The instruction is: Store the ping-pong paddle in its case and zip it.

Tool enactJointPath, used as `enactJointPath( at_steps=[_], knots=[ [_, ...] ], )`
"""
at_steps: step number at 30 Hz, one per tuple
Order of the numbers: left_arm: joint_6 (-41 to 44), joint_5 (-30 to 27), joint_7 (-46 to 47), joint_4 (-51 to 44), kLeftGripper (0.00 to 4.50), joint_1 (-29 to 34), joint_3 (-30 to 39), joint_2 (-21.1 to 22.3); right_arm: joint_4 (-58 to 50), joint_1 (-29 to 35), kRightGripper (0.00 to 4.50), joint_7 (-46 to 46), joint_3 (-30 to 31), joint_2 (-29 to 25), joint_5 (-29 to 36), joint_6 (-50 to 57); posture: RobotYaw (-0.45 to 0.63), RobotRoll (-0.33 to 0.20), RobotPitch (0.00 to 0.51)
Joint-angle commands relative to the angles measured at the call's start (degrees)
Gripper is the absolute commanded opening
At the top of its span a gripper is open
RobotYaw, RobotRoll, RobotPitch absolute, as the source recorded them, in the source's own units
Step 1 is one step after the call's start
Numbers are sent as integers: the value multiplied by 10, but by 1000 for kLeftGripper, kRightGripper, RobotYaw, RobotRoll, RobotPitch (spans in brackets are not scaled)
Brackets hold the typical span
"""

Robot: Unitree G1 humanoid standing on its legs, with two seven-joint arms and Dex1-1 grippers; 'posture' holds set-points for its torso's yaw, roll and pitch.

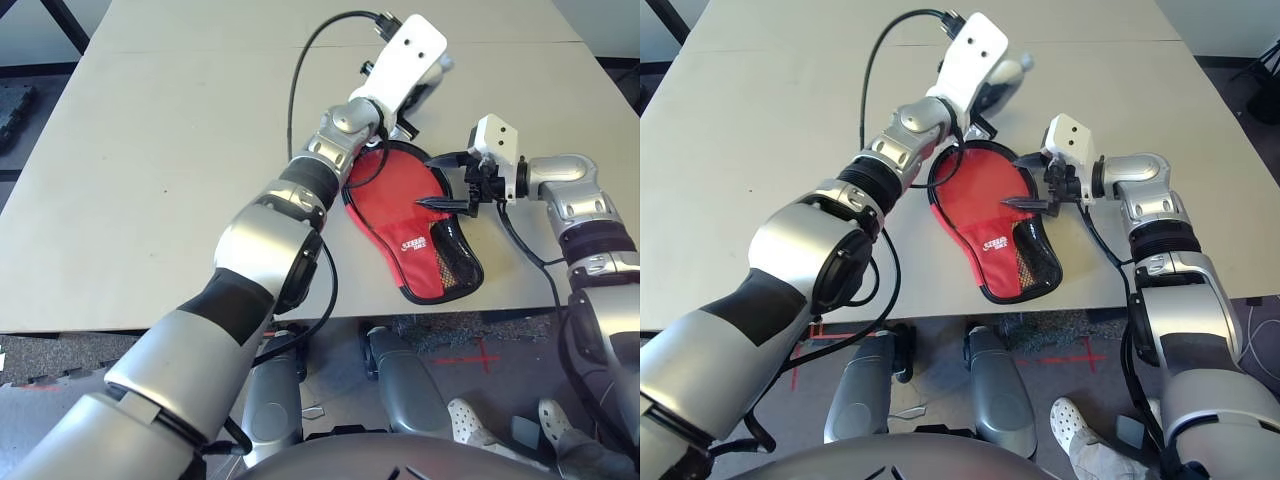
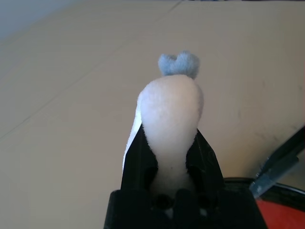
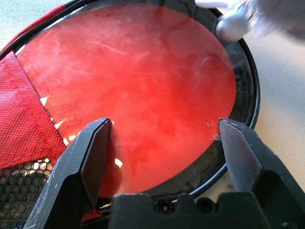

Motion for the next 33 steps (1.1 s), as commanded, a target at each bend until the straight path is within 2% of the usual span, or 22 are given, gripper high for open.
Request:
enactJointPath(
  at_steps=[1, 10, 11, 18, 23, 29, 33],
  knots=[
    [-6, 12, -18, -18, 1052, 12, -14, -13, 26, 39, 4500, -11, 29, 4, -32, 16, -131, 0, 269],
    [9, -8, -33, -28, 4368, 7, 3, 1, 31, 38, 4500, -18, 28, 5, -35, 16, -119, 0, 270],
    [10, -10, -33, -29, 4471, 4, 6, 6, 33, 37, 4500, -19, 28, 6, -36, 15, -117, 0, 270],
    [14, -17, -40, -33, 4471, -12, 17, 33, 38, 35, 4500, -22, 30, 10, -38, 13, -99, 0, 274],
    [14, -9, -72, -37, 4471, -25, 12, 85, 40, 34, 4500, -22, 30, 11, -38, 13, -94, 0, 276],
    [12, -12, -181, -66, 4471, -5, -2, 153, 40, 36, 4500, -23, 29, 10, -38, 12, -90, 0, 276],
    [23, -25, -275, -130, 4471, 41, -10, 190, 41, 36, 4500, -24, 28, 10, -38, 12, -83, 0, 276]
  ],
)
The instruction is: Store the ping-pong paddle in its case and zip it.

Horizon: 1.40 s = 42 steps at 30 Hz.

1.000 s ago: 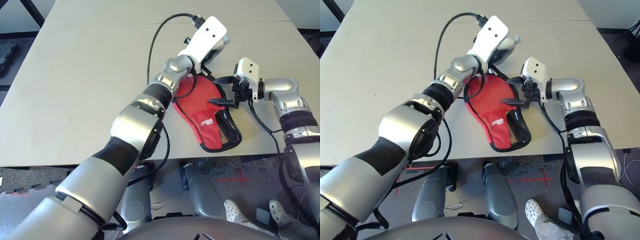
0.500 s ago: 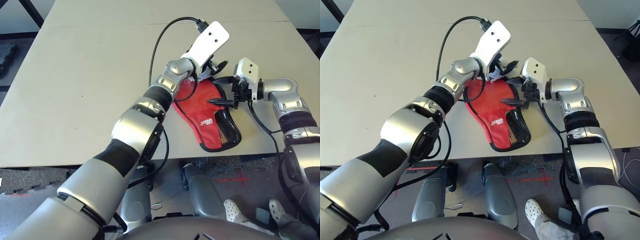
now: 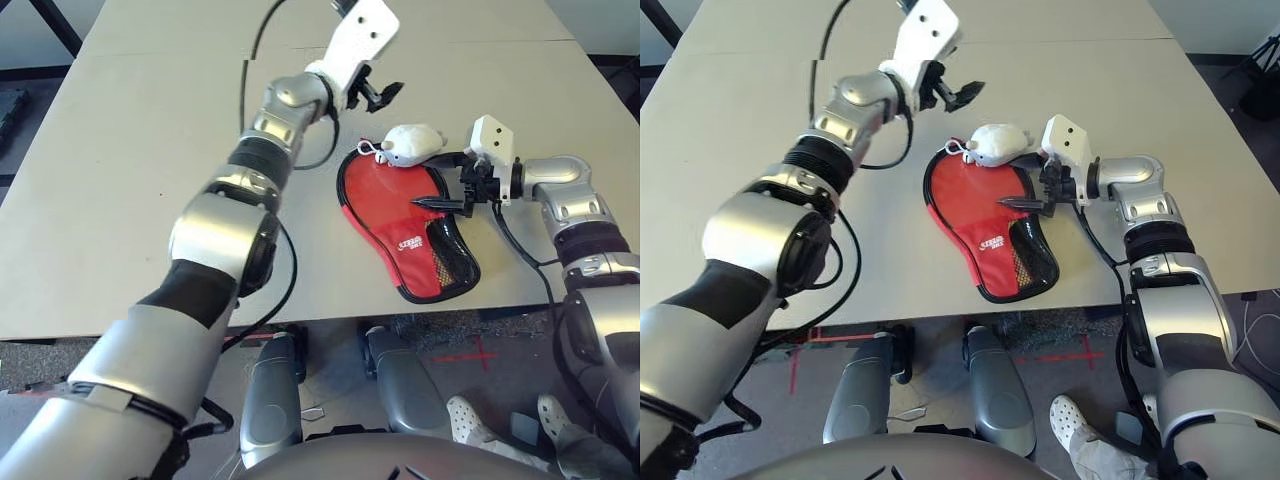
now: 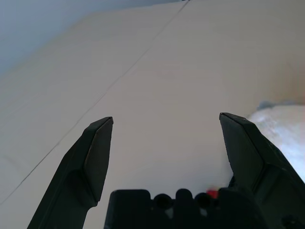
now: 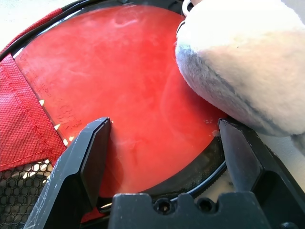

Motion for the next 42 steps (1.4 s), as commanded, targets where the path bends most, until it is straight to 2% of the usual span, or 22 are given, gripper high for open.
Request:
enactJointPath(
  at_steps=[1, 4, 7, 11, 14, 20, 28, 34, 42],
  knots=[
    [22, -15, -83, -66, 4471, 51, -16, 18, 40, 35, 4500, -15, 30, 0, -38, 13, -83, 0, 276],
    [75, -36, -156, -204, 4471, 145, -37, 40, 44, 32, 4500, -16, 31, 0, -39, 12, -71, 0, 278],
    [139, -49, -178, -331, 4471, 226, -57, 52, 51, 26, 4500, -17, 32, 1, -41, 10, -62, 0, 279],
    [212, -59, -174, -447, 4471, 297, -75, 54, 57, 19, 4500, -16, 34, 3, -43, 9, -52, 0, 280],
    [245, -62, -161, -493, 4471, 325, -86, 50, 62, 15, 4500, -15, 36, 4, -44, 8, -51, 0, 278],
    [276, -60, -128, -521, 4471, 350, -109, 35, 68, 11, 4500, -15, 38, 1, -45, 4, -55, 0, 271],
    [308, -40, -72, -478, 4471, 367, -140, 25, 64, 5, 4500, -12, 35, -8, -42, 9, -68, 0, 261],
    [342, -50, -64, -465, 4471, 375, -143, 18, 57, -13, 4500, 3, 22, -27, -29, 16, -71, 0, 255],
    [355, -52, -60, -487, 4471, 398, -157, 20, 8, -66, 4500, 118, -8, -92, 20, 28, -64, 0, 247]
  ],
)
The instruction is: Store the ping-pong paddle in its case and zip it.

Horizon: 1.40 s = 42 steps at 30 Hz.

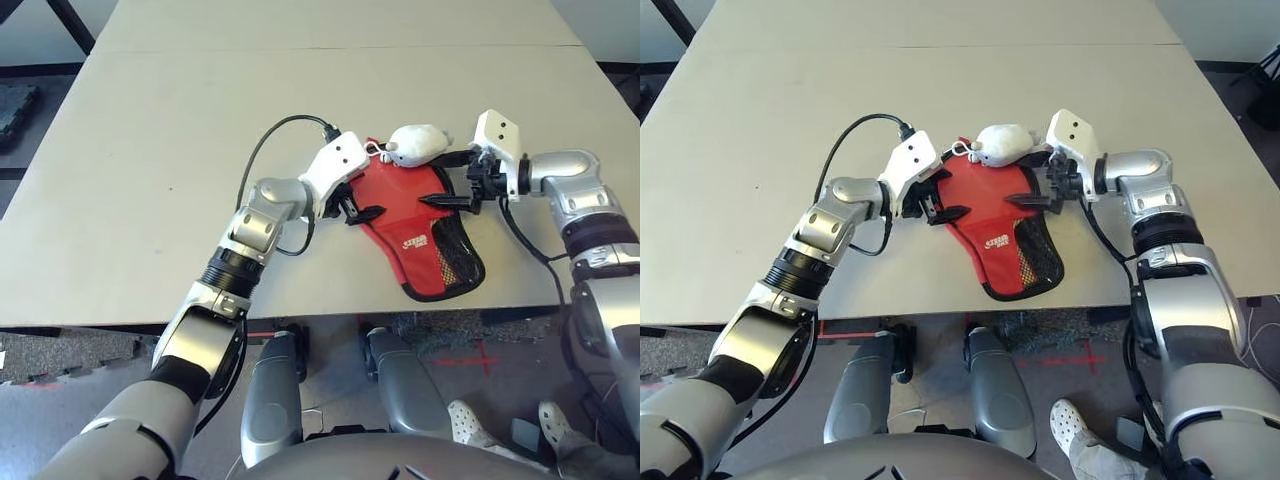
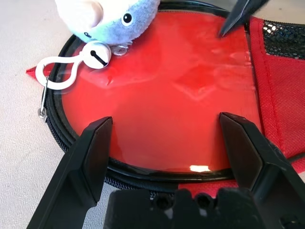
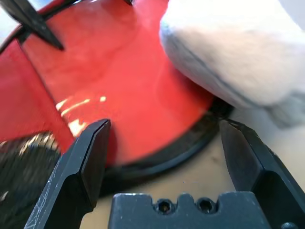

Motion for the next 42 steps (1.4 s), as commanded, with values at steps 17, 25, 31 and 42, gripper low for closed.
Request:
enactJointPath(
  at_steps=[17, 25, 31, 42],
  knots=[
    [58, 1, 16, -4, 4471, 36, -31, 5, 159, -163, 4500, -25, 56, -5, -125, -217, -32, 0, 260],
    [76, -4, 22, -29, 4471, 42, -32, 10, 199, -170, 4500, -130, 84, 55, -185, -226, -4, 0, 270],
    [85, -7, 27, -45, 4471, 45, -35, 9, 214, -172, 4500, -199, 86, 89, -208, -208, 10, 0, 273],
    [82, -8, 32, -40, 4500, 43, -37, 9, 216, -178, 3185, -198, 82, 72, -218, -215, -1, 0, 267]
  ],
)
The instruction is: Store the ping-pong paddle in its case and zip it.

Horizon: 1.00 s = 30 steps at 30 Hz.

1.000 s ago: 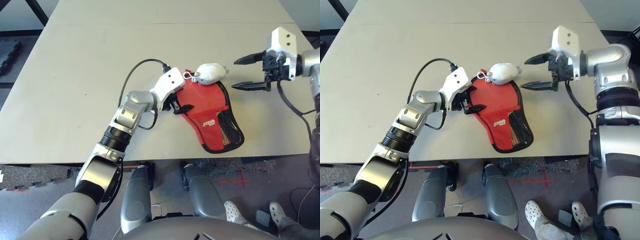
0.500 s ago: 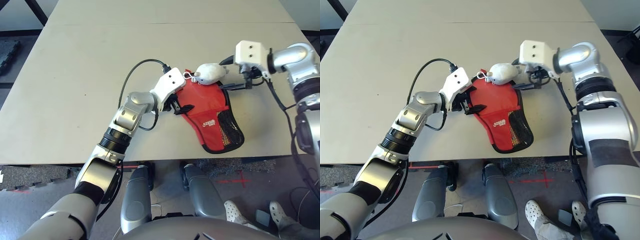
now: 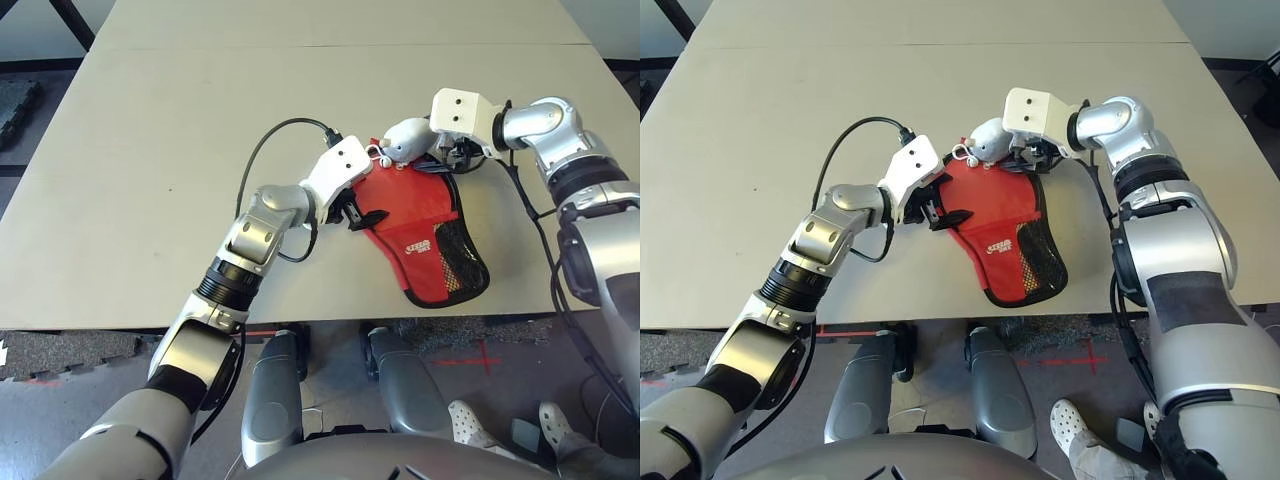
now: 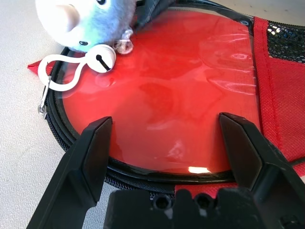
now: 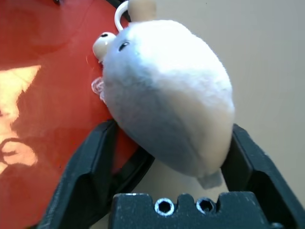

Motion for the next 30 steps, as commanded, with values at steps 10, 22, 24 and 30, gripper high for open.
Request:
enactJointPath(
  at_steps=[10, 22, 24, 30],
  knots=[
    [14, 5, 5, 41, 4500, 17, -21, -4, 3, 0, 9, 31, -13, -28, 8, -7, -3, 0, 264],
    [8, 4, 1, 50, 4500, 13, -26, -7, 3, -3, 9, 21, -20, -83, 12, 12, -19, 0, 255],
    [8, 4, 0, 51, 4500, 12, -29, -6, 4, -3, 9, 17, -18, -90, 10, 16, -20, 0, 254],
    [5, 2, -4, 51, 4500, 14, -35, -2, 9, -3, 9, -11, -7, -118, -9, 26, -23, 0, 250]
  ],
)
